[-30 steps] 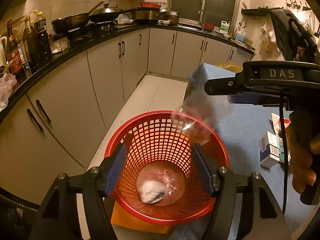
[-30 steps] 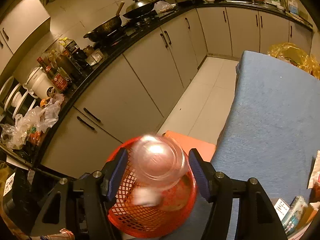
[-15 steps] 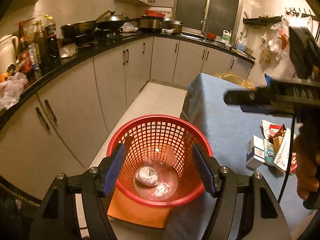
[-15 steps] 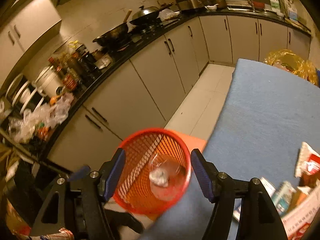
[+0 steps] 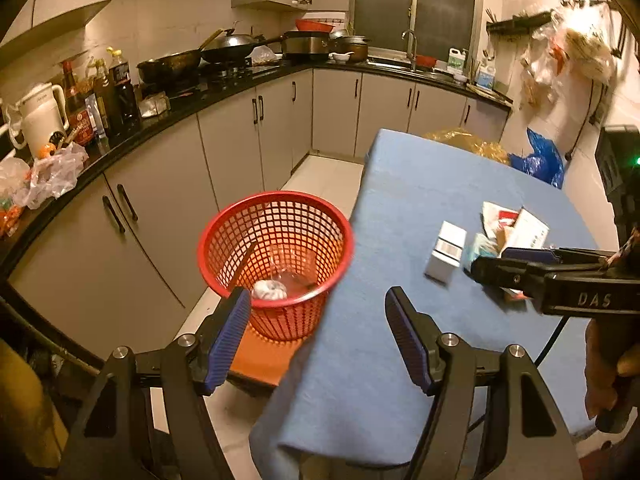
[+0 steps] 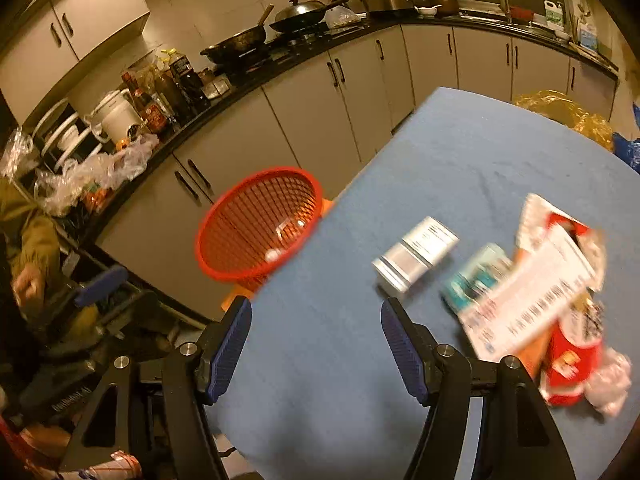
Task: Collect trash
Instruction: 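Move both tools back over the table toward the remaining trash, then grasp the small white barcode box with the left tool while the right tool grasps the long white medicine box, then lift both boxes and carry them with both tools toward the red wastebasket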
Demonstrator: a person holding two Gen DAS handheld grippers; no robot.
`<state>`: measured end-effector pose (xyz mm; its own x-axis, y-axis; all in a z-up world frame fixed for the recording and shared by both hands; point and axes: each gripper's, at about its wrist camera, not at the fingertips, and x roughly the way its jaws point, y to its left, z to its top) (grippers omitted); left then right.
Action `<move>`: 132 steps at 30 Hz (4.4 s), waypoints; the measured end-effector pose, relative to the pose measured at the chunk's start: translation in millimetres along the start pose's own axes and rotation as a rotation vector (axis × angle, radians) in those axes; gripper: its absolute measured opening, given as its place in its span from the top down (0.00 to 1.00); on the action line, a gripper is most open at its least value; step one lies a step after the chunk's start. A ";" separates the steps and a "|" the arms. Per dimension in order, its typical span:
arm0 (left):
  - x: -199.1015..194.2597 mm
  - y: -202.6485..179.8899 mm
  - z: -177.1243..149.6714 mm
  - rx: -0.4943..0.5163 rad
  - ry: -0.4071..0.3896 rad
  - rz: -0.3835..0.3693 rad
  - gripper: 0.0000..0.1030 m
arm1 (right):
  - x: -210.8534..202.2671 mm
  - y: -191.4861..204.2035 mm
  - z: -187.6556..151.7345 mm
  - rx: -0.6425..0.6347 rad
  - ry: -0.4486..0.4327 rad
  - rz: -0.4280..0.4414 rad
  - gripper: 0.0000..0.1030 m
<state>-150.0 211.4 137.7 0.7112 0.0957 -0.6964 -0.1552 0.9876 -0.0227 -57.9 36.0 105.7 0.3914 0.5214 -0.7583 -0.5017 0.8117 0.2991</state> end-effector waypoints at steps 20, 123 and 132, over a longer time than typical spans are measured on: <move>-32.2 -38.6 3.9 0.042 -0.005 0.041 0.31 | -22.9 -22.1 5.2 0.031 -0.017 0.114 0.30; 50.2 -88.5 28.4 0.240 0.050 -0.296 0.68 | -51.5 -116.2 -45.3 0.460 -0.029 -0.252 0.31; 45.7 -84.6 31.1 0.230 0.026 -0.279 0.68 | -5.6 -107.9 -38.5 0.332 0.068 -0.391 0.45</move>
<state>-83.0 136.0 130.1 0.6861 -0.1819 -0.7044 0.2028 0.9777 -0.0550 -35.7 -64.6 55.4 0.4439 0.1531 -0.8829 -0.0515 0.9880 0.1455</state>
